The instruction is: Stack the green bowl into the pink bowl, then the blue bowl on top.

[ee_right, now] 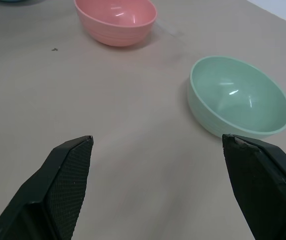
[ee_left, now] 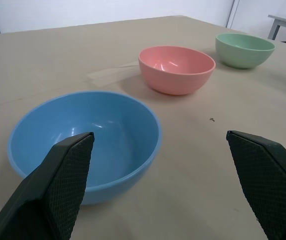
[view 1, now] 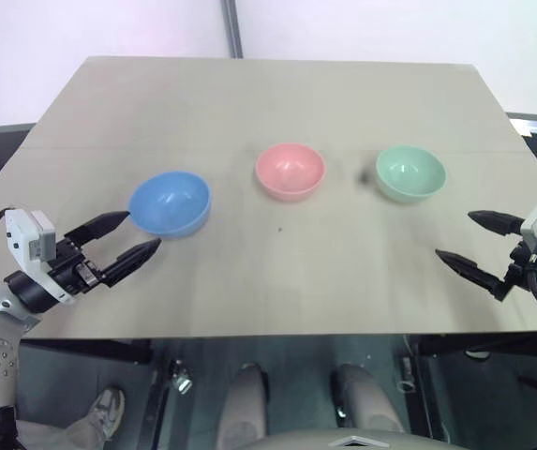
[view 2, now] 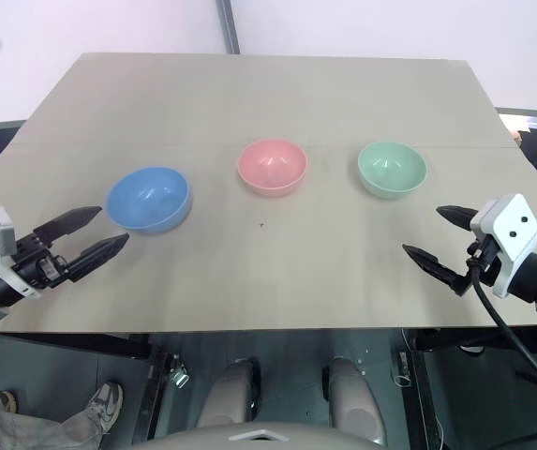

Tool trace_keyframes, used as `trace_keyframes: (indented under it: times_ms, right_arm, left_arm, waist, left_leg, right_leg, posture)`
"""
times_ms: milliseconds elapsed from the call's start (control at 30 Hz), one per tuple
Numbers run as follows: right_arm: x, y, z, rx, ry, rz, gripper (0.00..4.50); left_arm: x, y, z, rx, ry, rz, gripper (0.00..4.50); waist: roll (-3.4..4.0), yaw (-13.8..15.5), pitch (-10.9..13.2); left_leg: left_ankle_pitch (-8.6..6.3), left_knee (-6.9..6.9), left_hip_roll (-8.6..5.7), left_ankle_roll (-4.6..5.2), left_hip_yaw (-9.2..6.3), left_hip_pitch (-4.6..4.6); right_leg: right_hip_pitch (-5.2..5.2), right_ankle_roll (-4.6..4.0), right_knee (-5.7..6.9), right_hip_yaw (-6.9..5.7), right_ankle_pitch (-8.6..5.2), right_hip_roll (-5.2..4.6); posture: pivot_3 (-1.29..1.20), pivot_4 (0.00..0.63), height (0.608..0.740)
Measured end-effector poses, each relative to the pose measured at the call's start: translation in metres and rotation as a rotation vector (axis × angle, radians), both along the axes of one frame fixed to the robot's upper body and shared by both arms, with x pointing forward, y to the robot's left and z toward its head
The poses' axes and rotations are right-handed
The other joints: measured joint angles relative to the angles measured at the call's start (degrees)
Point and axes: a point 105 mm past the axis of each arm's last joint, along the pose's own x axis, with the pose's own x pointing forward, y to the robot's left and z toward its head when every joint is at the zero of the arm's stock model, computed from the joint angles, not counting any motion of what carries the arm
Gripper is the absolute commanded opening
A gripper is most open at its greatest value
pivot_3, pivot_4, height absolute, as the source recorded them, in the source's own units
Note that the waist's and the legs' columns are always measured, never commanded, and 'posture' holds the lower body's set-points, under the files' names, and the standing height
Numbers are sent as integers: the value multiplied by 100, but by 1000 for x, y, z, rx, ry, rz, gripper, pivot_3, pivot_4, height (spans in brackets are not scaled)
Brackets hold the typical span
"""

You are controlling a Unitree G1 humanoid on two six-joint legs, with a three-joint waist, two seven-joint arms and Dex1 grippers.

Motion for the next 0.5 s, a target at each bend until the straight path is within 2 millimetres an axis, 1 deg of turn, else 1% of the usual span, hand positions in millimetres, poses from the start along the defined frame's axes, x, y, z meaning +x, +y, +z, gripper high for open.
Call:
trace_keyframes:
  times_ms: [100,167,300,333,467,500]
  right_arm:
    - [1,-1,-1,-4,-9,0,4478]
    - [3,1,-2,-9,-23,14,4478]
    - [10,18,-4,-25,-44,87,4478]
    - [13,25,-3,-31,-53,112,4478]
    - [31,66,2,-80,-97,250,4478]
    - [38,80,4,-71,-105,290,4478]
  left_arm:
    - [3,-3,2,-7,2,-5,4500]
    - [6,-9,6,-16,-1,-22,4500]
    - [12,-23,15,-34,-6,-51,4500]
    - [14,-25,17,-38,-10,-52,4500]
    - [20,-39,21,-37,16,-74,4500]
    - [22,-41,21,-41,29,-73,4500]
  waist:
    - [-1,0,0]
    - [-2,9,0]
    - [0,-17,1]
    - [1,-29,1]
    - [1,-44,2]
    - [1,-55,2]
  left_leg:
    - [0,0,0,0,0,0]
    - [0,1,0,0,0,0]
    - [0,0,0,0,0,1]
    - [0,0,1,0,0,2]
    - [0,0,1,0,-1,4]
    - [0,0,1,0,-1,4]
  right_leg:
    - [0,0,0,0,-1,0]
    - [1,-1,0,-1,-1,0]
    - [0,7,2,1,5,1]
    - [-1,8,3,1,5,2]
    - [-1,7,6,2,6,3]
    - [-2,4,6,2,8,3]
  posture:
    - [0,150,740]
    - [0,150,740]
    - [0,150,740]
    - [0,150,740]
    - [0,150,740]
    - [0,150,740]
